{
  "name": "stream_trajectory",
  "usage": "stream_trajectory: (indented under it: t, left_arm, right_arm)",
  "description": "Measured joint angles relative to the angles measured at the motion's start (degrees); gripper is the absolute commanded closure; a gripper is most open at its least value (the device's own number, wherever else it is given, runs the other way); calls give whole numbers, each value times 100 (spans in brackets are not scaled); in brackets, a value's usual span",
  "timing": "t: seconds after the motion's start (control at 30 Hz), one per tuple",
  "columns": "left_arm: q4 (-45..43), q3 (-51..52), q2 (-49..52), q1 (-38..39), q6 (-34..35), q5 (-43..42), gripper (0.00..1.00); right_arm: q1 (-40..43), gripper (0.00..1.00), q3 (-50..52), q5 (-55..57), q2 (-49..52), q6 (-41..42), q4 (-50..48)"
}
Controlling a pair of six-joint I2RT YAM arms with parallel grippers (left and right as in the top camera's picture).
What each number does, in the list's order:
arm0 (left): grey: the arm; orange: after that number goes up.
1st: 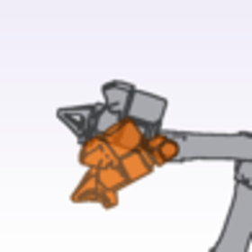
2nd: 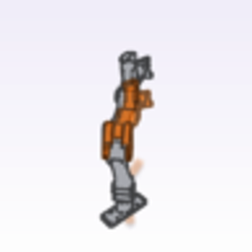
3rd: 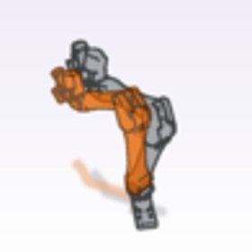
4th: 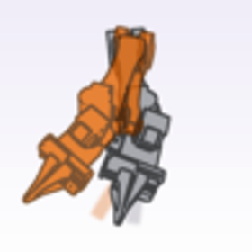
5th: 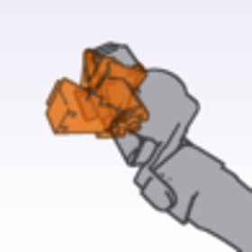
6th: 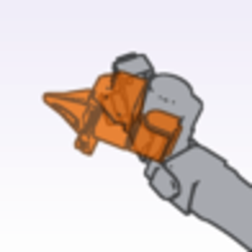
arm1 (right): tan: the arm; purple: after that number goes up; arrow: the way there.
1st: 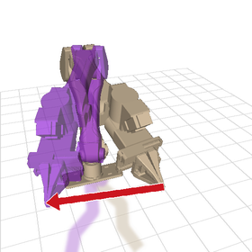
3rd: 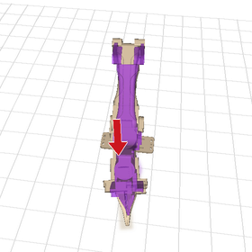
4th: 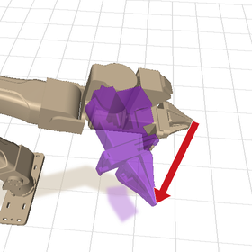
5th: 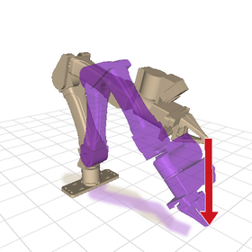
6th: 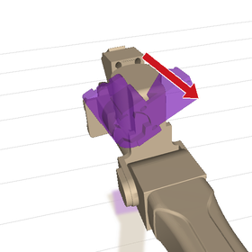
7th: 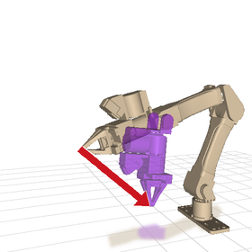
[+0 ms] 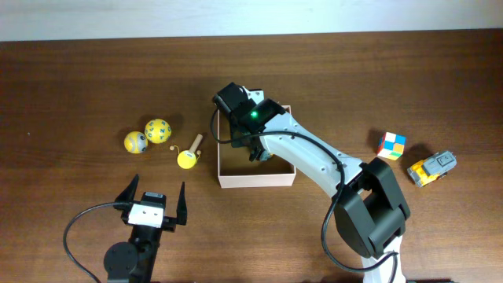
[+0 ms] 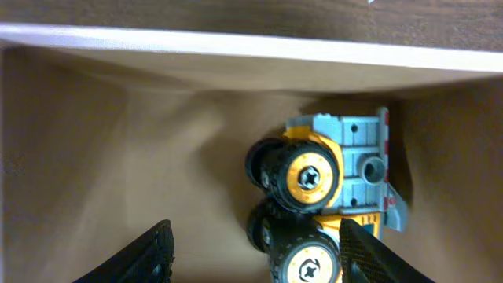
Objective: Pack container
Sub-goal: 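Lower the truck into the box and open the right gripper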
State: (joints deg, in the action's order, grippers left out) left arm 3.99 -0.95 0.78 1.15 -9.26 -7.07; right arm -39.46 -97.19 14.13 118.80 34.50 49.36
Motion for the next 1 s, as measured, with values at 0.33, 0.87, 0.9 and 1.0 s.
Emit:
stream_trajectory:
  t: [0.33, 0.87, 0.9, 1.0]
  left_arm:
    - [0, 0, 0, 0, 0, 0, 1]
    - [0, 0, 0, 0, 0, 0, 1]
    - [0, 0, 0, 0, 0, 0, 1]
    - [0, 0, 0, 0, 0, 0, 1]
  right_arm:
    - [0, 38, 0, -271, 0, 68, 13]
    - [-109, 38, 2, -592, 0, 299, 251]
    - [-109, 38, 2, -597, 0, 304, 249]
    - [-114, 38, 2, -612, 0, 310, 247]
